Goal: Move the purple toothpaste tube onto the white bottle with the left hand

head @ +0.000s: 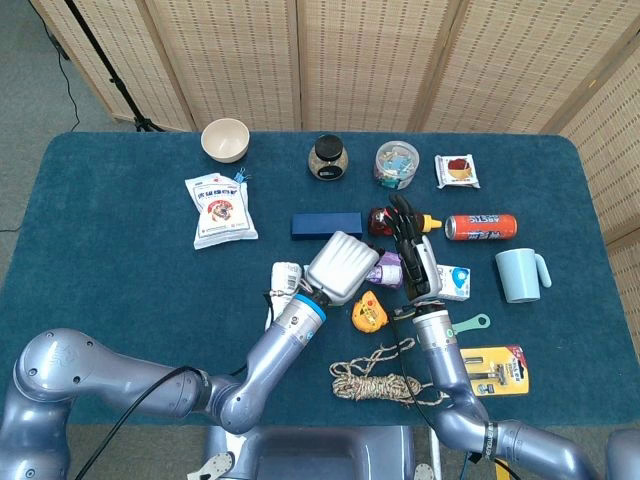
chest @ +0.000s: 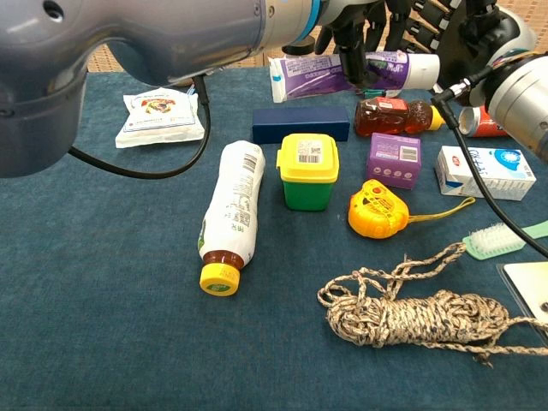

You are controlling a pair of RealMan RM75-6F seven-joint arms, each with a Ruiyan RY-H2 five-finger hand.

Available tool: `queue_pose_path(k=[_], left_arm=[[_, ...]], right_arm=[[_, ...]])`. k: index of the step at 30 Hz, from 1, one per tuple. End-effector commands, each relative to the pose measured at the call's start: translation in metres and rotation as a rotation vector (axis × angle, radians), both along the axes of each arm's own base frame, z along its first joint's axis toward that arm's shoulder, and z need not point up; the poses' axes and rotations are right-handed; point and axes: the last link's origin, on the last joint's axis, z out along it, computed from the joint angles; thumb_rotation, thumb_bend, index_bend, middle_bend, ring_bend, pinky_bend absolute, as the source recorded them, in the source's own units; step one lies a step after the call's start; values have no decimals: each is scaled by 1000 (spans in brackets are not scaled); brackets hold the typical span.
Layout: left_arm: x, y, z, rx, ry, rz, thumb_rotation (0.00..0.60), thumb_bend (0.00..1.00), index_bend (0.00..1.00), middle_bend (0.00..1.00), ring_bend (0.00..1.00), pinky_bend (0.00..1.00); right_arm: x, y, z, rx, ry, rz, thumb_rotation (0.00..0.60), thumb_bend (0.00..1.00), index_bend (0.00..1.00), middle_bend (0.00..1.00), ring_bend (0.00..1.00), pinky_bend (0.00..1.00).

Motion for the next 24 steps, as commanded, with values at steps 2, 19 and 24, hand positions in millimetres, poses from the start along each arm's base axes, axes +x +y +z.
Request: queue_pose_path(k=[2,19,24], left_arm=[[-5,0,5,8,4,1,600,973,620,555,611,599],[-57,-1,24,4,46,17,600,970,620,555,597,599],[-76,3,17,-8,80,52,600,969,616,555,594,599]], right_arm=[[-3,-1,2,-7,17,0,178,0,0,0,0,0],[-35,-8,26,-61,135,-39,179,0,0,0,0,0],[-42,-8,33,-73,159,-48,179,0,0,0,0,0]])
